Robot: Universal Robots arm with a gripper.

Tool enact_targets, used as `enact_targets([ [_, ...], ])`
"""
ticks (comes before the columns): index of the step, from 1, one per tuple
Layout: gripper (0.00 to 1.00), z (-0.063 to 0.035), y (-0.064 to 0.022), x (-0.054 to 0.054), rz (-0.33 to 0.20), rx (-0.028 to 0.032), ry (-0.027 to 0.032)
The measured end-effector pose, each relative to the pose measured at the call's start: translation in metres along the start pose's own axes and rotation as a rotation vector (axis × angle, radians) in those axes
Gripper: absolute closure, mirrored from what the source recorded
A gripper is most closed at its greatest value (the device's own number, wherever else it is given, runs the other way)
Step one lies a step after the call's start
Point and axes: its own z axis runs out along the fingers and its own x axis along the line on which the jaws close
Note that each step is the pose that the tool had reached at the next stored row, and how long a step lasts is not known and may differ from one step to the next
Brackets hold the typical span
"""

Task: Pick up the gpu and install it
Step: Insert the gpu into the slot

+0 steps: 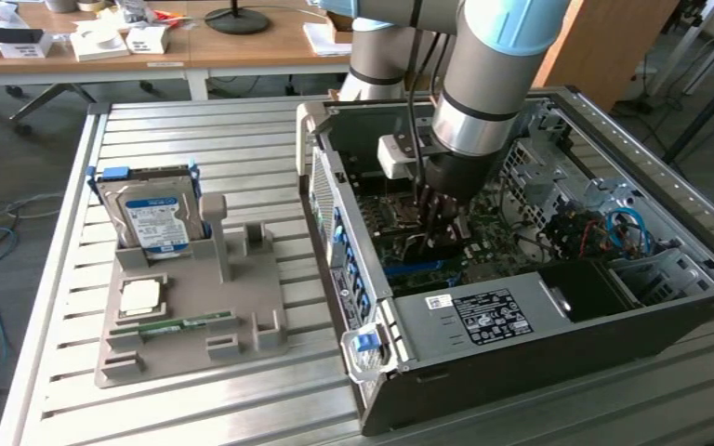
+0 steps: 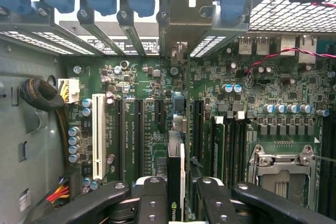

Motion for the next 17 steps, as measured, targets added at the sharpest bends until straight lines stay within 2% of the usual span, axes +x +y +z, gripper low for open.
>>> enact_targets([
  [17, 0.74, 0.0020, 0.0003, 0.0001, 0.000, 0.0001, -0.0001],
])
